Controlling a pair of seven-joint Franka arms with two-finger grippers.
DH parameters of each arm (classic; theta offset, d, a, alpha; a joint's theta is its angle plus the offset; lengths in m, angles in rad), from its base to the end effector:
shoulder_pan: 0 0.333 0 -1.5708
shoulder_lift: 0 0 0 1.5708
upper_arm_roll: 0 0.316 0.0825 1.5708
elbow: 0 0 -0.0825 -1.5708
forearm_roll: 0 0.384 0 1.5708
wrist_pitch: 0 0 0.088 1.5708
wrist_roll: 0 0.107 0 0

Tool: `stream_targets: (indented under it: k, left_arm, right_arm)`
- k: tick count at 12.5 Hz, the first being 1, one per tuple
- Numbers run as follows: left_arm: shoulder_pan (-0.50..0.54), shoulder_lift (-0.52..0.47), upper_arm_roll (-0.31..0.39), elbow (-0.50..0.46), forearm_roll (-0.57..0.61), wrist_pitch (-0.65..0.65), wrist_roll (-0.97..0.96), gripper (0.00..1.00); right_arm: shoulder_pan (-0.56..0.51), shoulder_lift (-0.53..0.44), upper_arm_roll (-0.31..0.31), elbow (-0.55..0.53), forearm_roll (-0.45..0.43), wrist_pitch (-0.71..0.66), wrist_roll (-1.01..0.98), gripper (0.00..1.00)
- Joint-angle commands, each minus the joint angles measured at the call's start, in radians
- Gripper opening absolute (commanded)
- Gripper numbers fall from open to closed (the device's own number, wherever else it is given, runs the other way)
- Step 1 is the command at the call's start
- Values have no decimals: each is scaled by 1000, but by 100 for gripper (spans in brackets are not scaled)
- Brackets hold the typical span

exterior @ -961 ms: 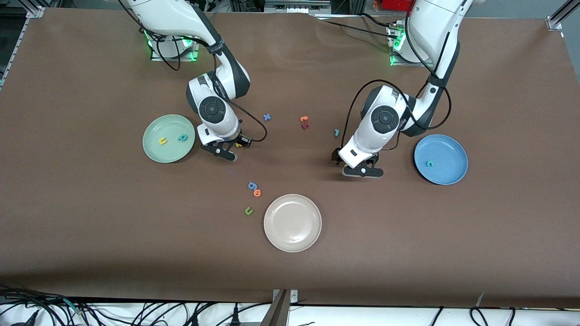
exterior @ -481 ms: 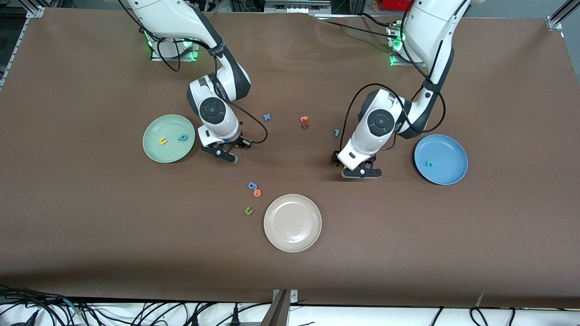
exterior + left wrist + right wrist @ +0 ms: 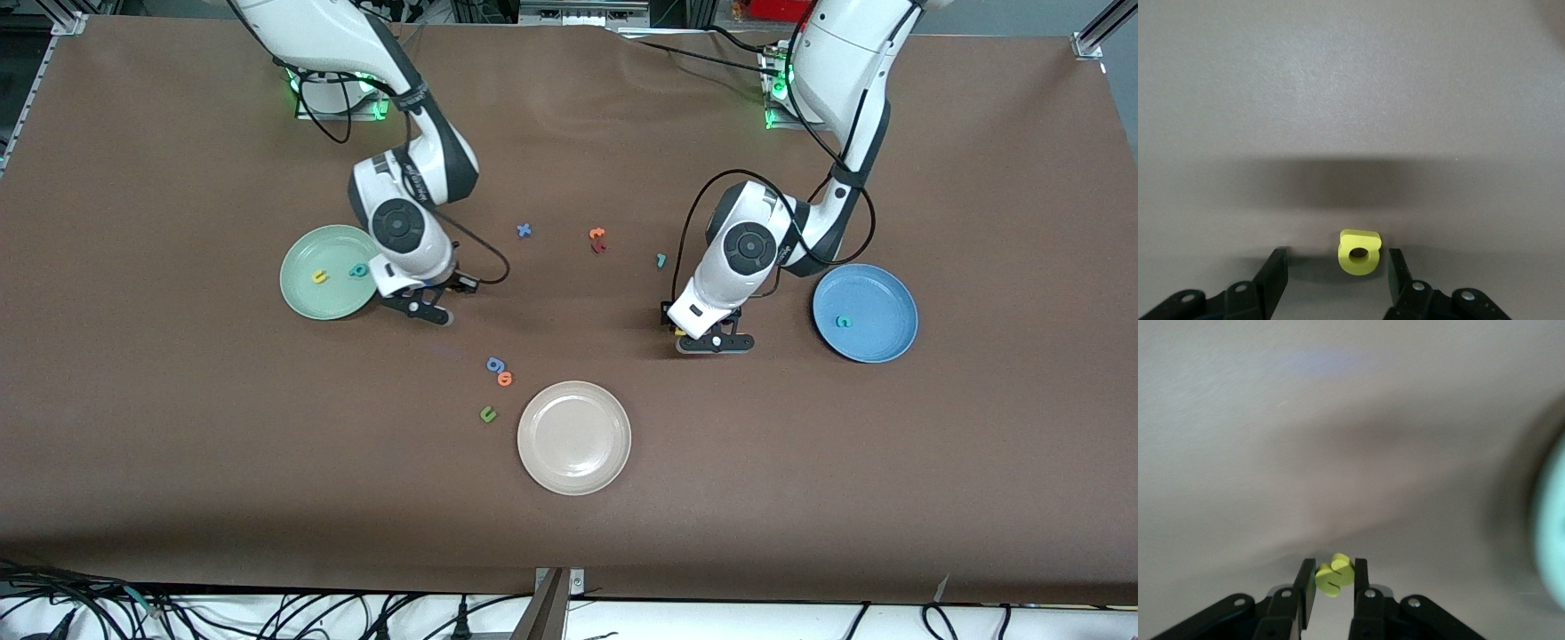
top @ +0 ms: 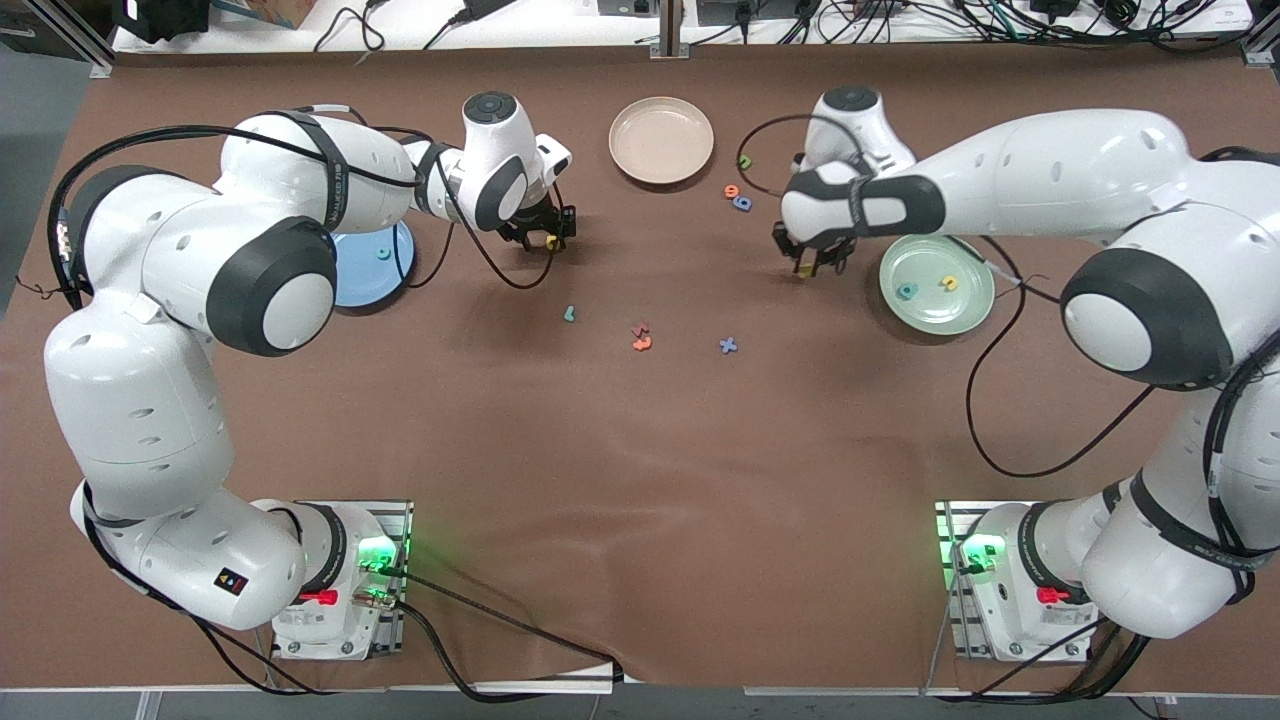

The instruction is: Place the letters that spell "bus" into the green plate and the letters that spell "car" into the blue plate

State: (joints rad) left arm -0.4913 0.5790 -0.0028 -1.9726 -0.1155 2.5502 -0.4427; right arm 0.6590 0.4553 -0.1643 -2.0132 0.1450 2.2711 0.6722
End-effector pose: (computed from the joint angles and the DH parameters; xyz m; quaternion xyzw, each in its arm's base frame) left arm 0.5395 -0.2888 0.1720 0.9992 0.0225 -0.0155 0.0290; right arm 0.5110 0.2809 0.2129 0.9863 -0.1349 -0.0861 0.0399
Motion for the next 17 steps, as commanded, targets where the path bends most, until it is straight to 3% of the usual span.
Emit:
stream_targets:
  k: [1,6,9,10,11,13,14,17]
  left_arm:
    - [-27,19,15,21,10,4,-16,67]
    - [-27,19,18,32,11,4,-16,63]
    - [-30,19,29,34,11,4,-16,48]
    - [-33,19,29,34,11,4,-16,43]
    - [-33,19,29,34,11,4,-16,37]
    - [-35,19,30,34,11,4,-16,34]
    - [-36,19,29,34,11,4,-16,27]
    - [-36,10,47,35,13,2,14,12]
  right_arm:
    - [-1,-113,-108,-33,7,-168,-194,10]
    - [-1,-181,-308,-189,7,-191,-535,10]
    - [-1,-169,-342,-304,8,-47,-627,13]
    - [-9,-162,-343,-308,8,-42,-635,48]
    - [-15,-162,-343,-306,10,-45,-635,99]
    - [-15,-176,-342,-296,10,-59,-635,100]
    - [-13,-184,-340,-259,10,-94,-634,100]
    - [-9,-179,-334,-16,8,-342,-622,100]
